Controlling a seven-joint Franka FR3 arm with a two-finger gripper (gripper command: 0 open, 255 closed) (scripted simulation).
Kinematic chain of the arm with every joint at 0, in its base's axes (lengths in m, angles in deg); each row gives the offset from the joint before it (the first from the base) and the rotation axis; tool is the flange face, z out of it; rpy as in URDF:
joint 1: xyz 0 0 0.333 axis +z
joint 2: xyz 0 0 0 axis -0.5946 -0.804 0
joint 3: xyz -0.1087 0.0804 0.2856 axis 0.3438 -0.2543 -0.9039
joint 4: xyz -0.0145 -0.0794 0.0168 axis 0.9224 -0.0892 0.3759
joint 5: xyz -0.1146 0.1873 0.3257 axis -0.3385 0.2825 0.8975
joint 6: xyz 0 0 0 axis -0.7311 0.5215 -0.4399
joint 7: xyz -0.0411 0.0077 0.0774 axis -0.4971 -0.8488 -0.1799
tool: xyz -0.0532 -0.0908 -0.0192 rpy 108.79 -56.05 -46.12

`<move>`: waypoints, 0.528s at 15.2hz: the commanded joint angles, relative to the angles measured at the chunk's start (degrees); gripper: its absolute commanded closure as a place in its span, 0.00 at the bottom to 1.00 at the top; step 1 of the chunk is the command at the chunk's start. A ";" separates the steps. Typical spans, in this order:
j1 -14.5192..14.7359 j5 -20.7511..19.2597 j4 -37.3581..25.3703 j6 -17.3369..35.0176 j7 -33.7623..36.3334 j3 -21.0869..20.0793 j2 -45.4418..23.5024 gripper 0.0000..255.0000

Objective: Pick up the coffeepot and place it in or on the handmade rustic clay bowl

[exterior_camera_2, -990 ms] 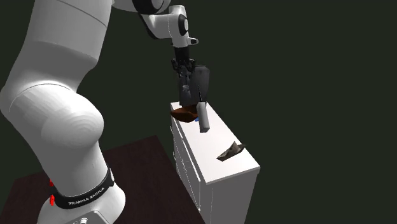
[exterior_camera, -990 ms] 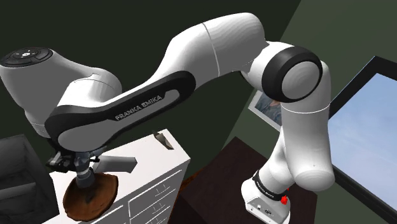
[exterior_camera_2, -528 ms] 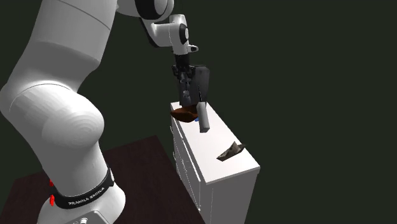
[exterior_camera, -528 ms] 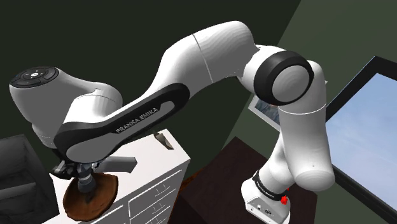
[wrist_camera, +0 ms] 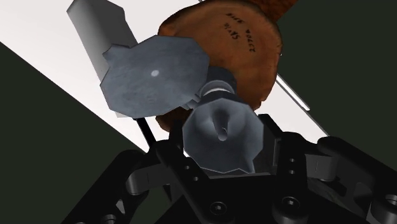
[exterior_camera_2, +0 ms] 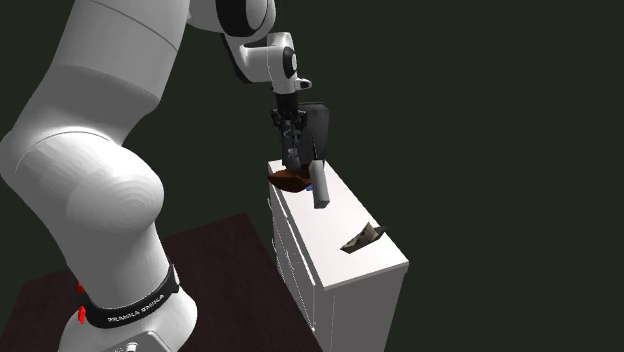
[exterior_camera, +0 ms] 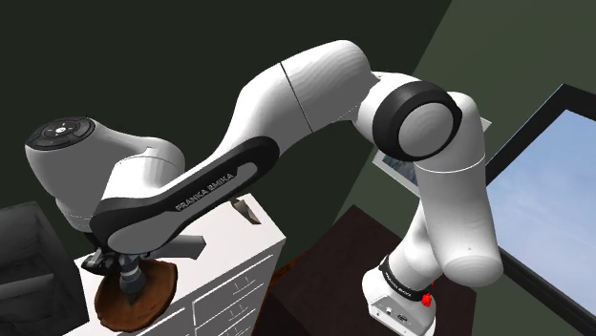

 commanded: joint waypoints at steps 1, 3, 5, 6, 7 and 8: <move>0.02 -0.02 -0.01 0.05 0.02 0.01 -0.03 1.00; 0.02 -0.02 -0.01 0.05 0.02 0.01 -0.03 1.00; 0.01 -0.02 0.00 0.05 0.02 0.01 -0.02 0.00; 0.01 -0.02 0.00 0.05 0.02 0.01 -0.02 0.00; 0.01 -0.02 0.01 0.05 0.02 0.01 -0.01 0.00; 0.01 -0.02 0.01 0.05 0.02 0.01 -0.02 0.00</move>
